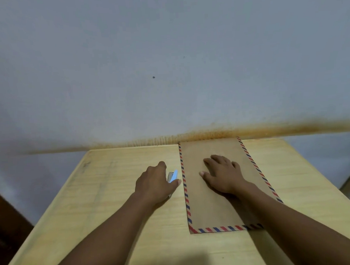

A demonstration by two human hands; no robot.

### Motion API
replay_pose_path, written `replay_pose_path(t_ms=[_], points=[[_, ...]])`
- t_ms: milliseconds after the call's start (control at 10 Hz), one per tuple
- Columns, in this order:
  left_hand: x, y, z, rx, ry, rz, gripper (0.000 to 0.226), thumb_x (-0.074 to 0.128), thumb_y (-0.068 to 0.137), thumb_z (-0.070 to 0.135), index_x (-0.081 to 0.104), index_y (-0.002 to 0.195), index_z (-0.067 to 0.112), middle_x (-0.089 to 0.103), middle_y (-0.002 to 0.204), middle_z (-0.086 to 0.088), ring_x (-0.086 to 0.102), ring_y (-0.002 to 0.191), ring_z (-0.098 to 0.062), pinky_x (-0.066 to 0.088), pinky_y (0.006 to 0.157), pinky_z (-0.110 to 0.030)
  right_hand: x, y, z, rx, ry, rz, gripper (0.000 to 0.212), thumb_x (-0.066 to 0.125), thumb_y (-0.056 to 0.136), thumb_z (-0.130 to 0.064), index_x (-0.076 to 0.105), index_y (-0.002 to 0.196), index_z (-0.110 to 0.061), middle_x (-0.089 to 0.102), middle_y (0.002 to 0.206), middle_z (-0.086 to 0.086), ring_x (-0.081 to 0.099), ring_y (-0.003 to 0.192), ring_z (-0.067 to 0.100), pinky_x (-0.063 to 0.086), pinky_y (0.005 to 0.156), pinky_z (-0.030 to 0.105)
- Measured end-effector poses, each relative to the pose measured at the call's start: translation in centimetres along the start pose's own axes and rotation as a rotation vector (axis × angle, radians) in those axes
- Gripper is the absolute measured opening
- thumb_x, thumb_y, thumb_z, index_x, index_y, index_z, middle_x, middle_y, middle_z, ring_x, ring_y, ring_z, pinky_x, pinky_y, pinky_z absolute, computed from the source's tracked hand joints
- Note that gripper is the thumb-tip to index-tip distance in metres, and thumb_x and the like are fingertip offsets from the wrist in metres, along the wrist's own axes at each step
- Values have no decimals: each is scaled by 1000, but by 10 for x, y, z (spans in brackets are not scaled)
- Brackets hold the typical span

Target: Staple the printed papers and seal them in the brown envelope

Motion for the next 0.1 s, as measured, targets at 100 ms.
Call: replay_pose_path(t_ms=[100], points=[[-4, -3, -1, 6, 11, 17, 71, 61, 85, 72, 52, 130, 17, 64, 122, -4, 64, 102, -26, 50, 76, -34, -6, -5, -5, 3, 41, -1, 64, 36, 97, -63, 30, 153, -31, 22, 165, 2, 13, 153, 25, 11, 121, 57]])
Point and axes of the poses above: each hand's wrist, its own y-axis towards the middle knuckle, its own x-axis out of the palm, z = x × y, the point moved 2 cm from there along y, towards the middle knuckle
